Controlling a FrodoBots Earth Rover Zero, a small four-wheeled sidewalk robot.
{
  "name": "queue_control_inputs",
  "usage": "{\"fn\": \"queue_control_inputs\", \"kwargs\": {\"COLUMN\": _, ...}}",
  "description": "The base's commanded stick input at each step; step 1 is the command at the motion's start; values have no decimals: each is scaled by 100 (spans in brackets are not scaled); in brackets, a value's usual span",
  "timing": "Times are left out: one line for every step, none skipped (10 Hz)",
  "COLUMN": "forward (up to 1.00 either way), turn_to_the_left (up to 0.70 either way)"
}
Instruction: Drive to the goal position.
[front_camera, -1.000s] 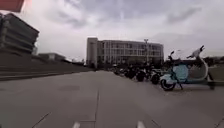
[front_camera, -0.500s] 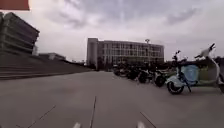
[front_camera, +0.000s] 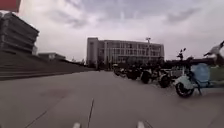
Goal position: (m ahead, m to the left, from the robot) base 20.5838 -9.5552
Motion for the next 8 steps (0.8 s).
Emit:
{"fn": "queue_control_inputs", "kwargs": {"forward": 70, "turn_to_the_left": 0}}
{"fn": "queue_control_inputs", "kwargs": {"forward": 70, "turn_to_the_left": 0}}
{"fn": "queue_control_inputs", "kwargs": {"forward": 70, "turn_to_the_left": 0}}
{"fn": "queue_control_inputs", "kwargs": {"forward": 70, "turn_to_the_left": 0}}
{"fn": "queue_control_inputs", "kwargs": {"forward": 70, "turn_to_the_left": 0}}
{"fn": "queue_control_inputs", "kwargs": {"forward": 70, "turn_to_the_left": 0}}
{"fn": "queue_control_inputs", "kwargs": {"forward": 70, "turn_to_the_left": 0}}
{"fn": "queue_control_inputs", "kwargs": {"forward": 70, "turn_to_the_left": 0}}
